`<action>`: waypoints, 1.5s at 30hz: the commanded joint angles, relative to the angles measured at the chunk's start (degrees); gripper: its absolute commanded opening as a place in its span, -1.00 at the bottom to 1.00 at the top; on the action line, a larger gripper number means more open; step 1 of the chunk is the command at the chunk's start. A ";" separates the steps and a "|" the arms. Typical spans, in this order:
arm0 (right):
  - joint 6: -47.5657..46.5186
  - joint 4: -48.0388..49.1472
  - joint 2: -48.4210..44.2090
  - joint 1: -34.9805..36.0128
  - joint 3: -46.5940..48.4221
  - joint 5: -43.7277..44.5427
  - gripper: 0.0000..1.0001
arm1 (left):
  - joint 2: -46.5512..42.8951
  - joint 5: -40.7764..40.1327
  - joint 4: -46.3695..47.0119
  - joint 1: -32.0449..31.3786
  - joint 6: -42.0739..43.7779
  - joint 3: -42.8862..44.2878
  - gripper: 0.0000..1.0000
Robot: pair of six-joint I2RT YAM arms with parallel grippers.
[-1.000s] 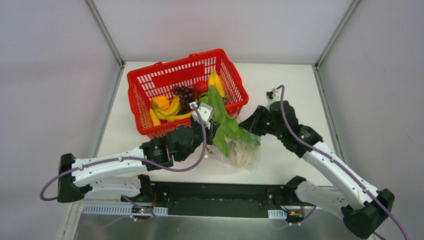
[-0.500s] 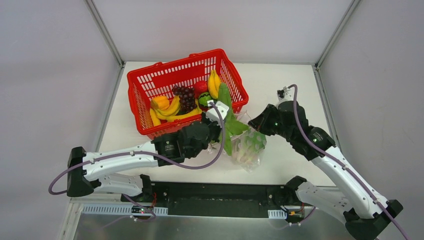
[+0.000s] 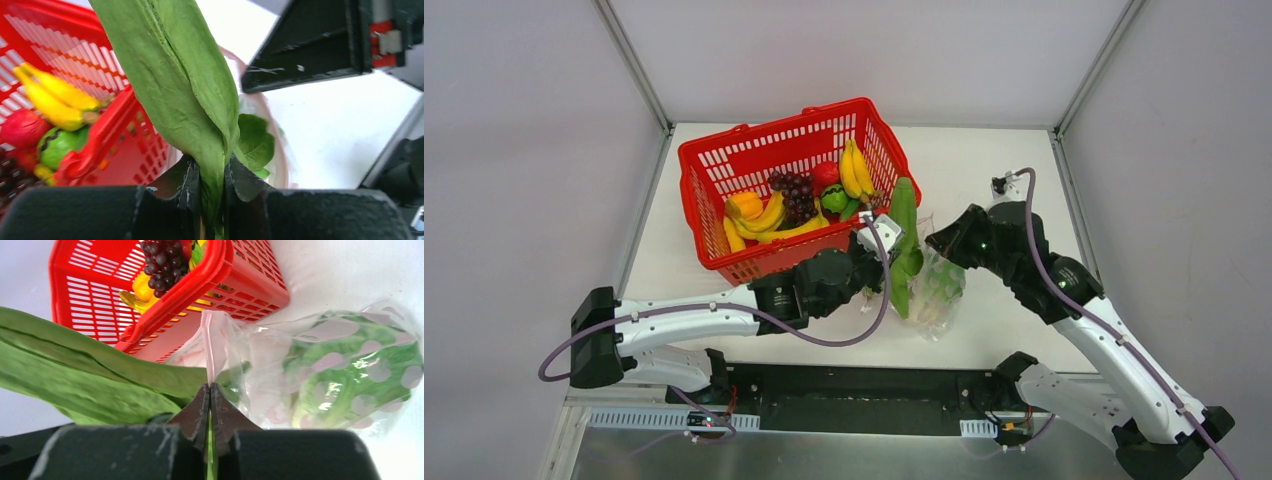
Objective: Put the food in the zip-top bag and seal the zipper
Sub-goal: Place the fake vegetable in the zipper food storage bag.
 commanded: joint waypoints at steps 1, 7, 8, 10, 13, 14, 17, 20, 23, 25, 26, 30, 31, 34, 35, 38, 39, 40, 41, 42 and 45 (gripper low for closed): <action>3.61 4.06 -1.61 -0.42 4.24 -0.98 -1.00 | 0.37 6.98 17.36 -0.87 -3.38 -1.93 -1.00; 7.83 4.11 -1.77 -0.96 6.56 -4.53 -1.00 | 2.25 0.86 26.90 -1.02 3.71 -2.49 -1.00; 8.54 4.10 -2.03 -1.04 6.57 -6.28 -1.00 | 2.52 0.16 27.31 -1.05 5.38 -1.94 -1.00; 10.04 4.99 -3.18 -1.15 6.14 -7.32 -1.00 | 3.31 -1.01 28.48 -1.00 7.10 -1.28 -1.00; 11.77 6.01 -4.28 -1.49 6.92 -8.16 -1.00 | 6.14 -3.19 37.91 -1.37 6.81 -3.28 -1.00; 12.05 6.05 -4.19 -1.63 7.50 -8.24 -1.00 | 7.31 -4.37 39.89 -2.01 7.51 -3.61 -1.00; 12.73 6.08 -3.72 -2.31 8.67 -8.82 -1.00 | 10.35 -11.13 45.92 -5.06 11.72 -4.75 -1.00; 13.12 6.06 -3.38 -3.09 8.95 -9.92 -1.00 | 12.59 -14.40 54.17 -6.62 15.12 -7.16 -1.00; 12.80 5.81 -3.57 -4.07 8.81 -9.18 -1.00 | 11.29 -12.16 49.42 -8.07 13.94 -7.77 -1.00; 12.26 5.45 -3.63 -4.77 8.80 -8.19 -1.00 | 9.18 -10.11 43.09 -8.80 12.29 -7.72 -1.00; 11.84 5.11 -3.56 -5.08 8.82 -7.53 -1.00 | 7.92 -8.41 39.31 -8.89 11.19 -7.65 -1.00; 10.52 4.79 -3.18 -5.81 8.12 -7.04 -1.00 | 2.80 -4.86 17.19 -8.82 5.11 -4.05 -0.89; 10.34 4.88 -3.19 -5.95 7.62 -7.04 -1.00 | 1.65 -4.27 11.70 -8.83 4.91 -2.37 -0.67; 9.92 5.27 -3.51 -6.02 6.46 -7.35 -1.00 | -1.30 -2.10 0.53 -8.42 4.91 1.29 0.02; 9.67 5.41 -3.70 -6.03 6.19 -7.57 -1.00 | -2.09 -1.88 -1.18 -8.22 4.79 1.96 0.26; 9.09 5.64 -4.08 -6.01 5.98 -8.36 -1.00 | -4.18 1.54 -5.58 -6.60 4.00 3.71 0.55; 8.99 5.62 -4.22 -6.03 5.99 -8.58 -1.00 | -4.64 1.81 -7.50 -5.93 3.10 4.57 0.57; 8.92 5.64 -4.36 -6.01 5.96 -8.62 -1.00 | -5.13 2.07 -8.70 -5.27 2.46 5.17 0.60; 8.75 5.54 -4.50 -6.02 5.93 -8.50 -1.00 | -5.61 2.30 -9.47 -4.69 2.05 5.60 0.63; 8.64 5.39 -4.54 -6.06 5.88 -8.37 -1.00 | -6.09 2.33 -10.51 -4.03 1.24 6.19 0.64; 8.47 5.35 -4.63 -6.05 5.83 -8.94 -1.00 | -6.95 5.77 -12.62 -1.86 0.37 7.97 0.61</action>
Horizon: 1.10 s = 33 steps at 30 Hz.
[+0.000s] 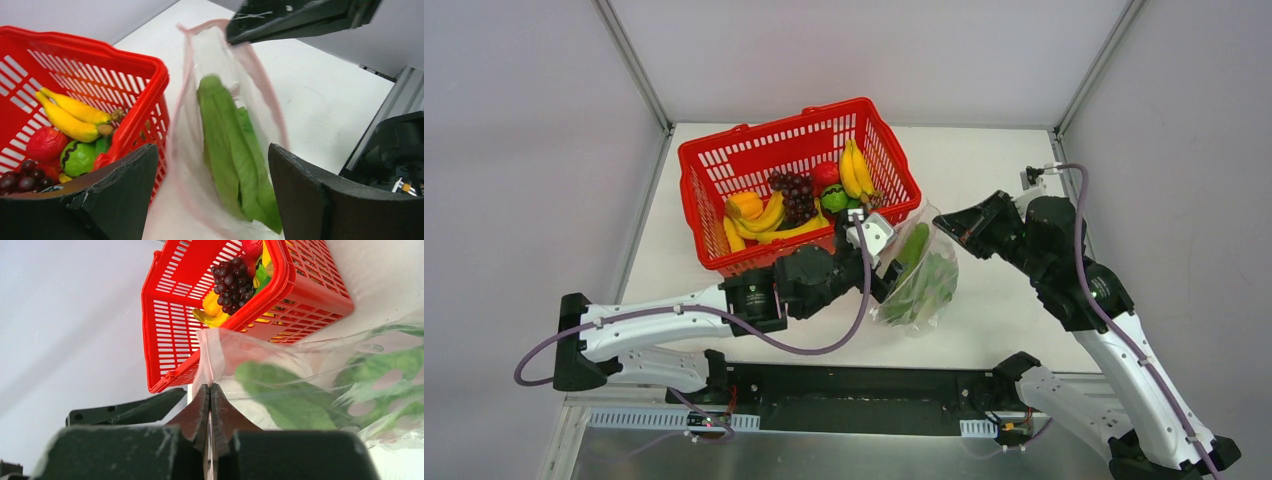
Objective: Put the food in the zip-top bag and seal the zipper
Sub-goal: Place the fake vegetable in the zipper food storage bag.
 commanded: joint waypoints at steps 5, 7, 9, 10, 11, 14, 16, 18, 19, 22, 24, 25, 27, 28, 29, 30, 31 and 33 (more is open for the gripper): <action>-1.29 3.50 -1.16 -0.18 0.00 -0.49 -1.00 | -0.24 8.13 -8.71 4.08 -3.80 7.52 0.44; -1.31 3.51 -1.29 -0.23 -0.19 -0.86 -1.00 | 1.69 9.48 -10.76 4.59 -3.82 9.67 0.36; -1.73 4.04 -1.39 -0.25 -0.44 -1.51 -1.00 | 3.94 7.82 -13.77 4.64 -4.26 12.76 0.18; -1.99 4.22 -1.47 -0.21 -0.48 -1.89 -1.00 | 4.76 6.53 -15.35 4.70 -4.62 13.95 0.15; -2.82 5.15 -1.67 -0.18 -0.51 -3.07 -1.00 | 5.14 5.18 -15.72 4.73 -4.94 14.35 0.15; -4.40 8.48 -3.62 -0.22 -0.85 -6.18 -1.00 | 4.65 2.72 -15.41 5.69 -6.54 13.65 0.51; -5.43 8.96 -5.04 -0.20 -0.50 -5.83 -1.00 | 4.90 4.85 -17.67 7.04 -7.10 14.08 0.53; -7.08 7.14 -4.82 -0.21 0.67 -5.31 -1.00 | 5.95 7.75 -21.00 8.36 -7.98 15.09 0.48; -7.75 5.78 -4.06 -0.18 1.36 -5.55 -1.00 | 6.65 8.41 -22.49 8.69 -8.24 15.61 0.40; -8.87 1.76 -2.01 -0.17 2.66 -4.81 -1.00 | 8.10 8.57 -24.30 9.30 -9.32 15.91 0.33; -9.25 0.90 -2.02 -0.18 2.10 -3.57 -1.00 | 8.97 11.45 -25.04 10.03 -9.97 16.16 0.20; -9.28 0.91 -2.23 -0.18 1.65 -3.25 -1.00 | 9.34 12.60 -25.25 10.23 -10.47 16.28 -0.02; -9.59 0.48 -2.07 -0.23 1.54 -3.12 -1.00 | 9.04 15.46 -23.85 10.60 -11.31 15.37 -0.41; -9.71 -0.02 -1.59 -0.18 1.78 -3.05 -1.00 | 8.80 17.23 -23.00 10.77 -11.57 15.08 -0.57; -9.93 -0.62 -0.97 -0.25 2.00 -3.17 -1.00 | 8.64 18.69 -22.50 10.90 -11.90 15.12 -0.76; -10.29 -0.97 -0.50 -0.19 2.20 -3.63 -1.00 | 8.48 18.87 -22.08 10.92 -12.37 15.22 -0.95; -10.60 -1.21 -0.11 -0.25 2.30 -4.28 -0.97 | 8.29 18.78 -21.82 10.99 -12.83 15.47 -1.00; -10.88 -1.80 0.38 -0.19 2.39 -5.10 -0.81 | 8.26 18.05 -21.67 11.16 -13.70 16.31 -1.00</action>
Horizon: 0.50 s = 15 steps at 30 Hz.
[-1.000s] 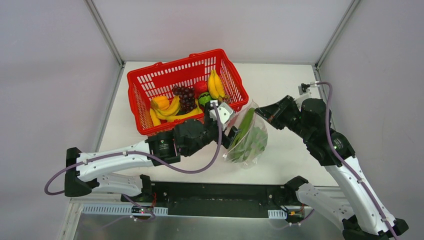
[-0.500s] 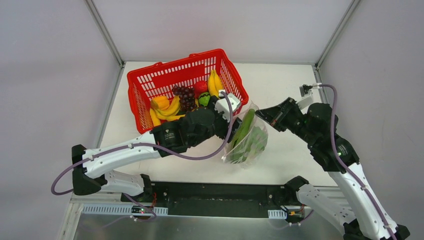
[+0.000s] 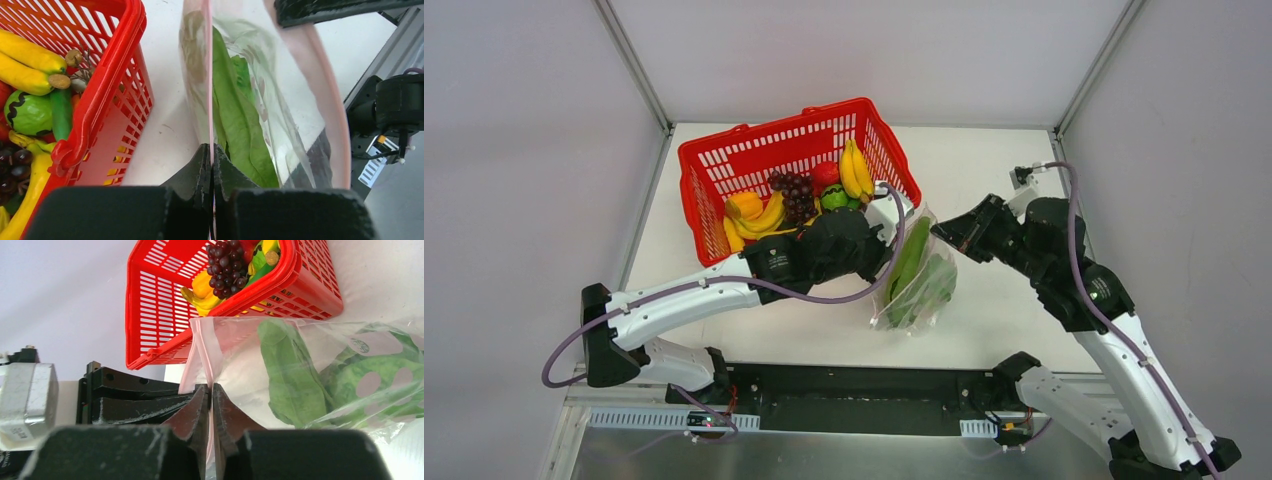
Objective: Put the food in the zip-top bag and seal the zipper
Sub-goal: Place the fake vegetable in the zipper food storage bag, then adjust the zipper food storage bag at the center of the board.
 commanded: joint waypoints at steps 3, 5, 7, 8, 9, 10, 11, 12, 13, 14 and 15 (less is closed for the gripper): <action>-2.65 -3.46 1.72 -0.18 4.12 -0.83 -0.14 | -0.37 0.98 0.06 1.24 -4.15 5.74 -1.00; -3.01 -6.74 2.51 -0.20 6.07 -0.05 0.11 | 0.35 0.79 -0.59 1.39 -5.07 8.08 -1.00; -3.33 -10.21 3.78 -0.20 8.50 0.21 0.22 | 1.23 1.88 -0.30 1.39 -5.75 9.52 -1.00; -3.48 -11.53 4.52 -0.21 9.50 -0.31 0.24 | 1.64 2.58 -0.21 1.35 -6.03 10.30 -1.00; -3.53 -12.45 5.01 -0.20 10.11 -1.16 0.24 | 2.25 3.25 -0.38 1.39 -6.22 11.26 -1.00; -3.49 -12.87 5.31 -0.16 10.72 -1.70 0.23 | 2.93 3.50 -0.85 1.40 -6.47 12.17 -1.00; -3.45 -13.33 5.65 -0.16 11.31 -2.01 0.21 | 3.69 3.48 -1.42 1.40 -6.77 13.07 -1.00; -3.71 -14.00 5.99 -0.15 11.80 -2.18 0.19 | 4.25 3.45 -1.89 1.40 -6.86 13.77 -1.00; -4.02 -14.96 6.73 -0.12 12.34 -1.76 0.17 | 4.70 3.44 -2.23 1.40 -7.09 14.24 -1.00; -4.33 -16.38 7.59 -0.07 12.85 -1.11 0.14 | 5.00 3.30 -2.33 1.40 -7.33 14.46 -1.00; -4.85 -17.88 8.27 -0.14 13.22 -0.83 0.12 | 5.08 3.08 -2.30 1.35 -7.78 14.42 -1.00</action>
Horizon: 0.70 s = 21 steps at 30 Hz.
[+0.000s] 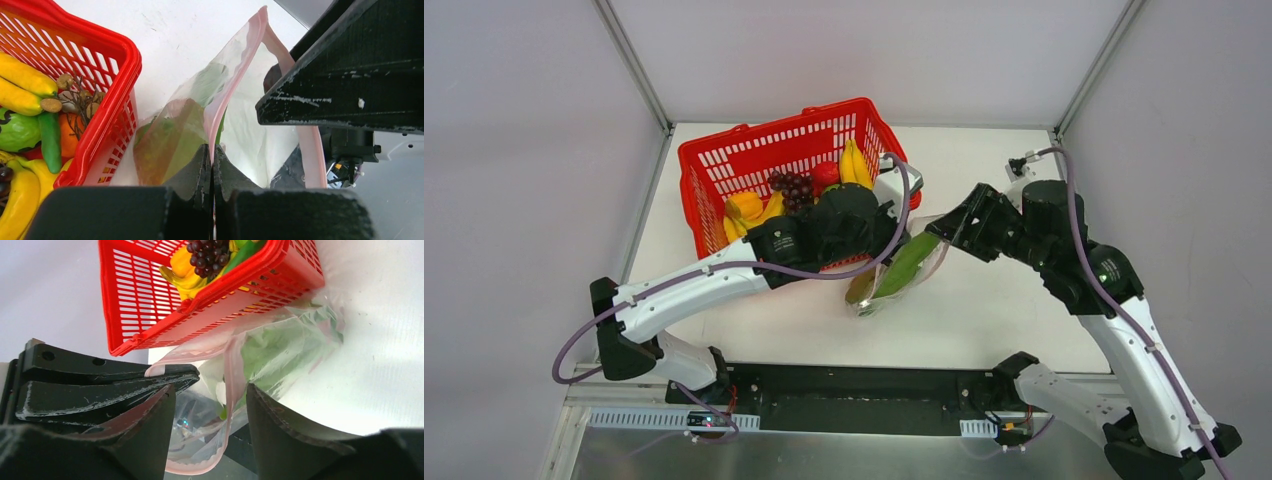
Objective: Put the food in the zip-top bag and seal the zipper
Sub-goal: Adjust the zipper food storage bag at the center of the board.
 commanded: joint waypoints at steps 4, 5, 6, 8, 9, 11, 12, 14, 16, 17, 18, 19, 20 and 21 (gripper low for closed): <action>-3.16 -10.48 3.19 0.79 3.47 2.81 0.01 | 0.29 -1.95 1.80 0.62 -3.71 2.17 -1.00; -3.18 -10.52 2.77 0.92 2.91 3.28 0.00 | 0.18 -2.57 1.97 0.63 -3.97 2.03 -1.00; -3.14 -10.35 2.31 0.93 2.26 3.27 -0.04 | 0.24 -3.03 1.98 0.62 -4.24 1.99 -1.00; -3.40 -10.37 2.39 1.03 1.61 1.72 -0.13 | 0.32 -4.19 1.96 0.63 -4.70 2.08 -1.00; -3.66 -10.25 2.55 1.16 1.21 0.05 -0.15 | 0.41 -4.55 1.95 0.75 -4.94 2.31 -1.00; -3.21 -9.74 2.56 1.40 0.54 -0.51 -0.40 | 0.56 -4.65 2.03 0.96 -5.32 2.79 -1.00; -2.77 -8.89 2.13 1.50 0.21 -1.22 -0.67 | 0.75 -4.82 1.93 1.09 -5.56 3.16 -1.00; -2.18 -6.61 0.77 1.59 0.26 -4.25 -0.91 | 1.20 -4.47 0.62 1.89 -6.95 4.56 -1.00; -1.19 -4.39 -0.56 1.59 0.84 -5.99 -1.00 | 1.52 -0.56 -1.12 2.89 -8.51 7.06 -1.00; -0.90 -3.94 -1.16 1.53 1.06 -5.24 -1.00 | 1.67 1.20 -2.96 2.99 -9.03 8.91 -1.00; -0.90 -3.97 -1.64 1.51 1.23 -3.51 -1.00 | 1.71 2.26 -5.02 2.90 -9.45 10.49 -1.00; -1.23 -4.24 -2.01 1.51 0.89 -1.20 -1.00 | 1.69 3.23 -6.74 2.86 -9.84 11.58 -1.00; -1.50 -4.56 -1.97 1.47 0.42 2.41 -1.00 | 1.66 3.44 -8.07 2.94 -9.96 11.99 -1.00; -1.65 -4.68 -1.59 1.43 -0.68 6.40 -1.00 | 1.96 2.39 -9.55 3.04 -9.48 12.09 -1.00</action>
